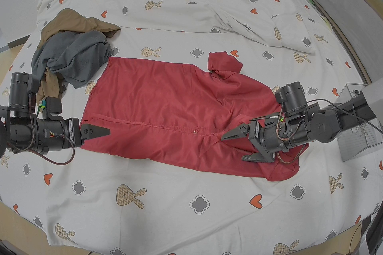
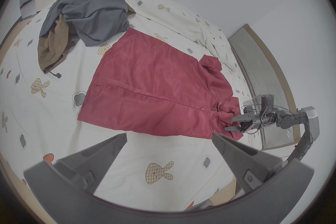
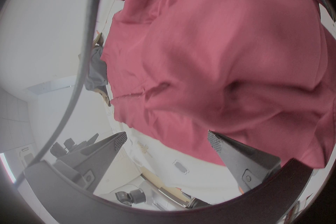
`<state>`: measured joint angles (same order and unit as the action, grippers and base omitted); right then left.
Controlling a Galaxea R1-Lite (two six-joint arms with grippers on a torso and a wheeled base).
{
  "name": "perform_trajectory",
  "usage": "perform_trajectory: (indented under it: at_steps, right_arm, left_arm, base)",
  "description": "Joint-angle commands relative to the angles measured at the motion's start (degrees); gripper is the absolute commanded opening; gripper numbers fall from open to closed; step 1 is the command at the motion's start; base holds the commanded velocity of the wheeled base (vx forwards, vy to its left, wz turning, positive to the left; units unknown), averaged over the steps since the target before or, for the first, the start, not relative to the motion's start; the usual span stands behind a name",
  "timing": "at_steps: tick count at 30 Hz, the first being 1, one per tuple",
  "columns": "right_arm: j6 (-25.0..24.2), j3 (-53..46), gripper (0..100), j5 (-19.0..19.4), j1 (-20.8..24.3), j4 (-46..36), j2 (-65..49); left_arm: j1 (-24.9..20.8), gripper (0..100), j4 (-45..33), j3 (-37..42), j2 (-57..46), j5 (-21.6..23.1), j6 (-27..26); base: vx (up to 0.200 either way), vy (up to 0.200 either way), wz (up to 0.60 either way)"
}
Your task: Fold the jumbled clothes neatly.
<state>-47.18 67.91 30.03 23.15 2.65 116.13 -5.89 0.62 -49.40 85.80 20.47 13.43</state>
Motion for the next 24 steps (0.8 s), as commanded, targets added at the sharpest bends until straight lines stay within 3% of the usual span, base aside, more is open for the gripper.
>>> perform_trajectory:
  at_steps: [1,15,21,22,24]
  right_arm:
    - [-0.11,2.31,100,0.3,-3.2,-0.1,0.59]
    - [-0.28,7.14,100,0.12,-6.89,-0.62,3.23]
    - [-5.38,8.81,100,0.56,-8.12,-0.54,3.93]
    - [-5.56,8.81,0,0.56,-8.12,-0.54,3.93]
    - [-5.56,8.81,0,0.56,-8.03,-0.54,3.84]
  left_arm:
    - [0.0,100,-0.01,0.09,0.25,0.01,0.01]
    - [0.0,100,-0.01,0.09,0.16,0.01,0.01]
    - [0.0,100,-0.01,0.09,0.25,0.01,-0.07]
    - [0.0,100,-0.01,0.09,0.25,0.01,-0.07]
    - [0.0,100,-0.01,0.09,0.34,0.01,-0.07]
  base:
    - [0.0,0.0,0.0]
    - [0.0,0.0,0.0]
    - [0.0,0.0,0.0]
    - [0.0,0.0,0.0]
    - [0.0,0.0,0.0]
